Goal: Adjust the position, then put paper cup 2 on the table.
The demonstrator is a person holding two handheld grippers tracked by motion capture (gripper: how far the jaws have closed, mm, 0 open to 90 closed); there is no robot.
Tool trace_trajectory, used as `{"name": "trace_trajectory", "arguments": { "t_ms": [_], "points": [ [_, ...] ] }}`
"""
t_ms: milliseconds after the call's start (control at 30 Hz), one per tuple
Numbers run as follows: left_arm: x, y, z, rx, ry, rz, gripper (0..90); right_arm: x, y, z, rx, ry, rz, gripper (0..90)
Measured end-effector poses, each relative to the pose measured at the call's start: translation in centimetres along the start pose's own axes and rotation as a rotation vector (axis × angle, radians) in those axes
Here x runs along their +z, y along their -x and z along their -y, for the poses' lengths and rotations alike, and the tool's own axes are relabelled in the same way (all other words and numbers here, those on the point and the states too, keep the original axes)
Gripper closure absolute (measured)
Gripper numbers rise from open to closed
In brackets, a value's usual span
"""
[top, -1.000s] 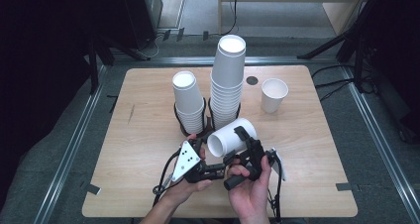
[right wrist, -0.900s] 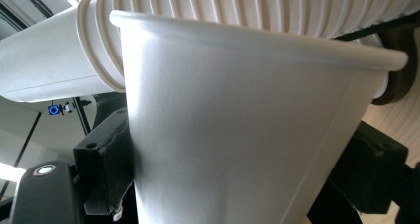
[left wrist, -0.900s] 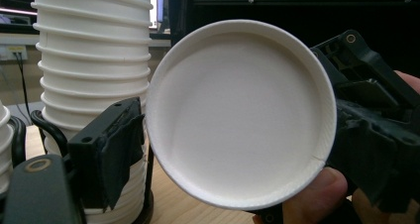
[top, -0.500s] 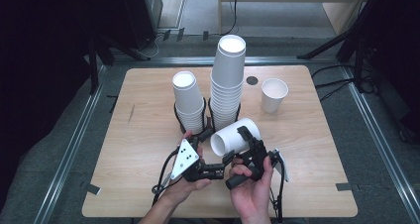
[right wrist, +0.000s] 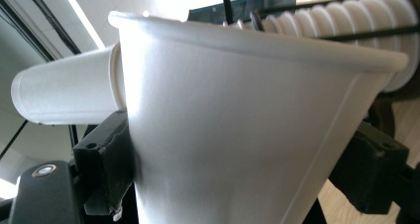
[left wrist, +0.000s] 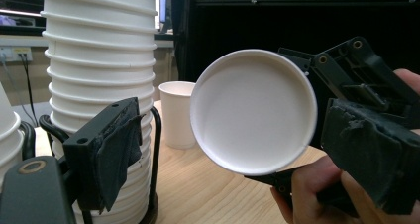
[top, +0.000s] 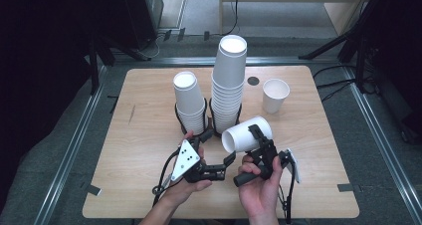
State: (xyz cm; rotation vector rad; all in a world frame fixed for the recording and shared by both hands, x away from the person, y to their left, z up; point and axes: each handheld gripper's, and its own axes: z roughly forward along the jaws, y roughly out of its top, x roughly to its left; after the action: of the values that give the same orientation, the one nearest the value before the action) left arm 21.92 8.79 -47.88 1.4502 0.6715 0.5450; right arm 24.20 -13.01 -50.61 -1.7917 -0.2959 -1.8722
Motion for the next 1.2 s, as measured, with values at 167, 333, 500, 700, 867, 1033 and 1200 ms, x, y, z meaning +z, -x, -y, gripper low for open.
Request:
{"name": "trace_trajectory", "arguments": {
  "t_ms": [167, 333, 500, 700, 867, 1033, 1200],
  "points": [
    [-0.1, -0.1, 0.0, 0.004, -0.003, 0.001, 8.8, 0.0, -0.3, -0.8, -0.03, 0.034, 0.003, 15.3],
    [-0.3, -0.3, -0.1, -0.002, -0.002, -0.008, 8.8, 0.1, -0.8, -1.6, -0.082, 0.062, 0.011, 15.3],
    [-0.4, -0.5, -0.1, -0.002, -0.002, -0.012, 8.9, -0.1, -1.8, -2.1, -0.165, 0.089, 0.005, 15.3],
    [-0.6, -0.5, -0.1, -0.001, -0.004, -0.014, 8.8, -0.4, -3.0, -2.8, -0.241, 0.114, -0.003, 15.3],
    [-0.7, -0.8, -0.2, -0.006, -0.002, -0.022, 8.8, -0.4, -3.6, -3.1, -0.309, 0.122, 0.0, 15.3],
    [-0.8, -0.9, -0.2, -0.009, -0.003, -0.023, 8.8, -0.5, -4.2, -3.1, -0.398, 0.112, 0.004, 15.1],
    [-0.8, -0.9, -0.2, -0.007, -0.01, -0.022, 8.8, -0.8, -5.0, -3.2, -0.491, 0.13, 0.008, 15.0]
  ]
}}
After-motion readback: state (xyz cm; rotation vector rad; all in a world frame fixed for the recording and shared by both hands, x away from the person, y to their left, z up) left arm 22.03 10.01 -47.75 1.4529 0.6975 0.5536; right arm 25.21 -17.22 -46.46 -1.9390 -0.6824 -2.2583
